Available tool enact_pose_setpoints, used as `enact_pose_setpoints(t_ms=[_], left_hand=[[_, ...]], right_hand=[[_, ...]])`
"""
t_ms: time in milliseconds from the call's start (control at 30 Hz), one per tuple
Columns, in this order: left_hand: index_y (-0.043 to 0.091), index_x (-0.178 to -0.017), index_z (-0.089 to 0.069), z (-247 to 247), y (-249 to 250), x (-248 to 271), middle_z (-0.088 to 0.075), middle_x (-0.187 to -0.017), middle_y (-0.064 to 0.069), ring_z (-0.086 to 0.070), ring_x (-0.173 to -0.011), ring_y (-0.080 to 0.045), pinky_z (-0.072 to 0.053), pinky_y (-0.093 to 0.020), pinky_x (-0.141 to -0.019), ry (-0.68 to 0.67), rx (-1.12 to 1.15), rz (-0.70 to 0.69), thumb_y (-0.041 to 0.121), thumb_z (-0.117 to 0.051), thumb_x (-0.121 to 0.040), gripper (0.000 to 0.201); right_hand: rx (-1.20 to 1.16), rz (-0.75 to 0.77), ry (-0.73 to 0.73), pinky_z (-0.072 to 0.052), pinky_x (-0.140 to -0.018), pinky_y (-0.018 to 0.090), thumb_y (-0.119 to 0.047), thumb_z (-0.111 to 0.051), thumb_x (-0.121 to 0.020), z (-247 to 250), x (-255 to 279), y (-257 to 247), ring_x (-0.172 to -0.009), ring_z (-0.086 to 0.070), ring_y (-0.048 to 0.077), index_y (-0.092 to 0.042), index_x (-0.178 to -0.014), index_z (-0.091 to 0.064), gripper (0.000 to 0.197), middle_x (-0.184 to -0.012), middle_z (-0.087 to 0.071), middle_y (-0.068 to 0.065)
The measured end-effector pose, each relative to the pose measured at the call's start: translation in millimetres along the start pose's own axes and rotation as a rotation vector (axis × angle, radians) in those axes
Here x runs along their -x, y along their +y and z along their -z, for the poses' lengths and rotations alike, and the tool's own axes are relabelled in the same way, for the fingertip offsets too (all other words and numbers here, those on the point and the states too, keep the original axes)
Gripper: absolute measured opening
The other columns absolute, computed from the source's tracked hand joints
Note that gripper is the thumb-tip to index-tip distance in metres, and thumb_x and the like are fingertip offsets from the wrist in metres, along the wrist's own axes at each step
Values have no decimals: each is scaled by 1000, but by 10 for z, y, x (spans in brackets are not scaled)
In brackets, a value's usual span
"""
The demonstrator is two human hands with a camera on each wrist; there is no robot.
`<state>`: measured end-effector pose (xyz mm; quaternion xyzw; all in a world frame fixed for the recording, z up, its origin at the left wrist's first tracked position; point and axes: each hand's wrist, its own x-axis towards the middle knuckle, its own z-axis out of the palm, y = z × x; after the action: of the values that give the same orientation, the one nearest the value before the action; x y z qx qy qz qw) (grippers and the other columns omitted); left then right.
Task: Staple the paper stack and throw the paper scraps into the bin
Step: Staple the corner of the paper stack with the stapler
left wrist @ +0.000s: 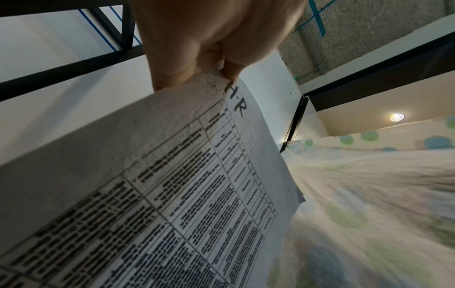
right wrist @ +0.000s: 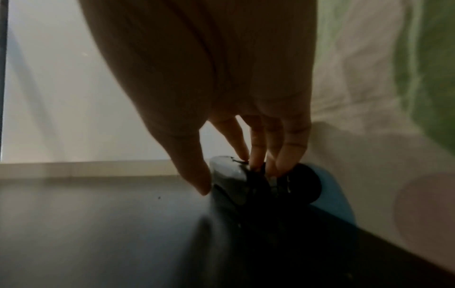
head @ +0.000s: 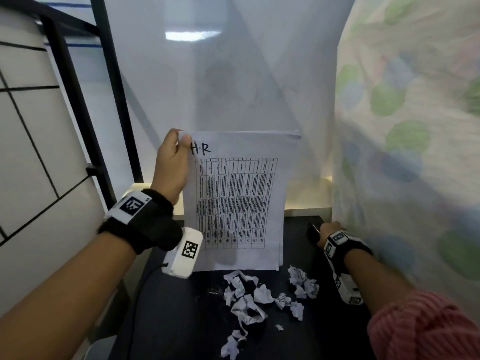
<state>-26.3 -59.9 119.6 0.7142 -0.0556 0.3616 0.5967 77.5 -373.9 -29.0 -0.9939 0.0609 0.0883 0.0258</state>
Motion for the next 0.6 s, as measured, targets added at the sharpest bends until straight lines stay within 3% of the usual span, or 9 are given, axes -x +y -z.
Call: enact_pose_setpoints(t_ms=[133,233,333,467,600], left_hand=[[29,-70,-43,22,-15,11,-47,-86,-9,-44,-82,-20,-38,-39,-75,-11,6,4,30,-39,-97,27],[28,-71,-43,18,-23,25,-46,-85,-9,-43,-81,-20,-38,-39,-74,-15,7,7,28,-38,-98,27],[28,-72,-44,3,-23,35,-46,-86,-9,-43,-81,-20,-37,-39,-74,-18,12,10,26,-39,-98,27],[26,-71,-42,-6,5,35,-44,-78,-6,-40,-76,-17,-36,-33,-69,-17,-1,-3,23,-38,-100,29],[25,-71,-42,-25,20,15,-43,-70,6,-40,-66,-10,-35,-25,-62,4,7,-5,21,-37,-100,30]], right_hand=[[0,-35,40,-47,-101,35,-25,-51,-93,-49,-78,-17,-120,-55,30,-4,-127,-54,40,-133,-53,15],[-12,-43,23,-49,-93,31,-36,-67,-81,-12,-105,-11,-115,-59,27,-9,-119,-59,48,-128,-58,11],[-23,-75,20,-49,-95,32,-50,-72,-70,19,-40,-10,-118,-54,27,-11,-119,-58,64,-129,-53,13],[-140,-37,-56,-49,-83,29,-37,-73,-75,6,16,15,-109,-60,27,-2,-117,-58,57,-105,-60,11],[-330,-25,-71,-48,-86,31,-36,-64,-82,139,116,31,-104,-60,30,-2,-116,-53,49,-110,-60,15]])
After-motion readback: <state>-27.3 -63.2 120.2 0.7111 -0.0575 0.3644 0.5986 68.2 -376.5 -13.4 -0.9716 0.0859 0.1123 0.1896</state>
